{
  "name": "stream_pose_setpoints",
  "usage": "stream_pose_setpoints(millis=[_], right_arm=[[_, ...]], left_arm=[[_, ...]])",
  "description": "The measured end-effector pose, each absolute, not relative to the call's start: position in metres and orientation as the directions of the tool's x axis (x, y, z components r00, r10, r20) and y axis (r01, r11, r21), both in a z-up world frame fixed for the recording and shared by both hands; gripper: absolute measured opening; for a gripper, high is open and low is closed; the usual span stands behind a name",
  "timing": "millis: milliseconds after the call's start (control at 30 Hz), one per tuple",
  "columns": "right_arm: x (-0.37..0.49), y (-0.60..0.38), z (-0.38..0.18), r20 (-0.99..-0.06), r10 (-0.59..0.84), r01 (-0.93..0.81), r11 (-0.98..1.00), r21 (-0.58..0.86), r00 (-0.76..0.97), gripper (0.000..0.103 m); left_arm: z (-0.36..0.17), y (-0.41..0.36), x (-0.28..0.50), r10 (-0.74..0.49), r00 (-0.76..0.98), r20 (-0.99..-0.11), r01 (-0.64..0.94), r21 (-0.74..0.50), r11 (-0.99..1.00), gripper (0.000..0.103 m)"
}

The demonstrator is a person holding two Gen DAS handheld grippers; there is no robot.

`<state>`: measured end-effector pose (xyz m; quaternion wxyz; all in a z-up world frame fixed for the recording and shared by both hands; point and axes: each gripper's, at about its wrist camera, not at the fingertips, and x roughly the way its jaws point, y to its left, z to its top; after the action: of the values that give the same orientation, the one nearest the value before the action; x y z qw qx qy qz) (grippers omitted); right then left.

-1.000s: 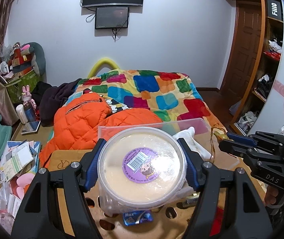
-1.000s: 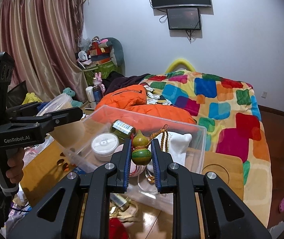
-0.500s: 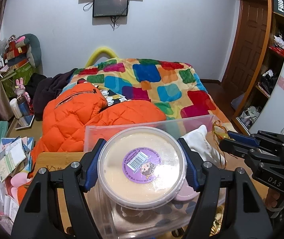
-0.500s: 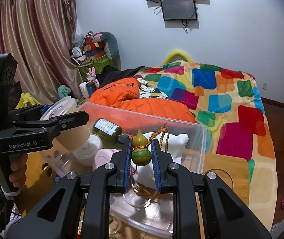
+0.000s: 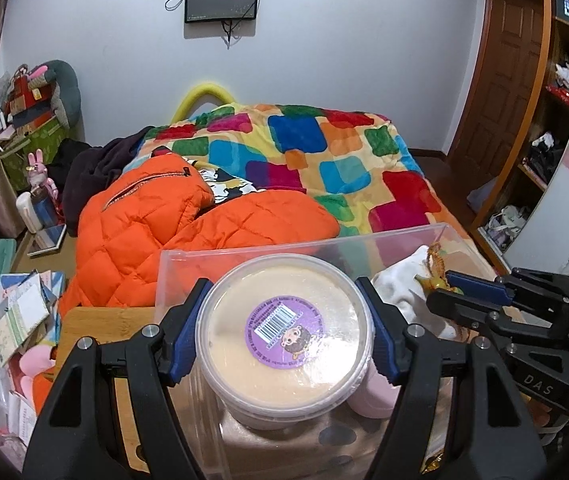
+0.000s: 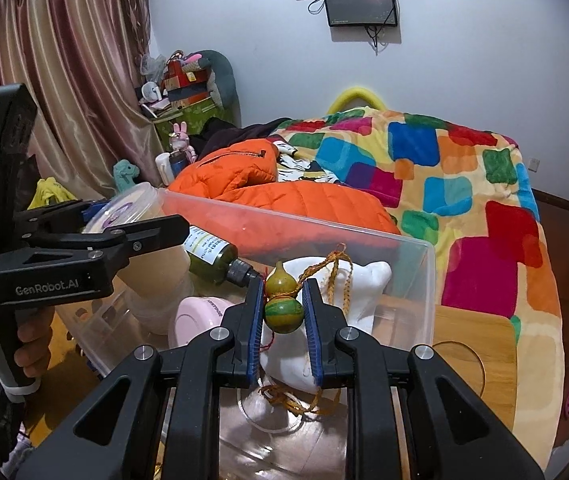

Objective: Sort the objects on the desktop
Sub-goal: 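Open both tools to release the gourd charm and cream jar into the box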

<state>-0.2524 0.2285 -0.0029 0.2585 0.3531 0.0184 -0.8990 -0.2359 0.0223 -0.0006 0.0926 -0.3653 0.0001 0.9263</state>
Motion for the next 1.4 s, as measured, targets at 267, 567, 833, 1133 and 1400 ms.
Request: stream_pose_setpoints(millis=[267, 567, 833, 1133, 1400], right_arm=[[-0.251, 0.218, -0.011, -0.671, -0.440, 0.486, -0.864, 0.133, -0.598, 0.018], [-0.246, 0.212, -0.014, -0.691, -0.402, 0.475, -0.875, 0.096, -0.601, 0.021], [-0.233, 0.216, -0.003, -0.659, -0.385, 0.461, -0.885, 0.065, -0.646, 0.053], [-0.219, 0.220, 0.011, -0.624, -0.353, 0.431, -0.902, 0.030, -0.697, 0.074], [-0.207, 0.234, 0.019, -0.627, -0.366, 0.408, -0.909, 0.084, -0.687, 0.084]], left_arm=[[-0.008, 0.025, -0.238, 0.160, -0.691, -0.705, -0.174, -0.052, -0.983, 0.070], [-0.018, 0.030, -0.242, 0.163, -0.646, -0.746, -0.180, -0.058, -0.982, 0.072], [-0.017, 0.026, -0.237, 0.156, -0.651, -0.743, -0.155, -0.071, -0.985, 0.079], [0.000, 0.024, -0.222, 0.155, -0.684, -0.713, -0.158, -0.063, -0.985, 0.093], [0.010, 0.021, -0.207, 0.153, -0.696, -0.701, -0.158, -0.059, -0.986, 0.095]])
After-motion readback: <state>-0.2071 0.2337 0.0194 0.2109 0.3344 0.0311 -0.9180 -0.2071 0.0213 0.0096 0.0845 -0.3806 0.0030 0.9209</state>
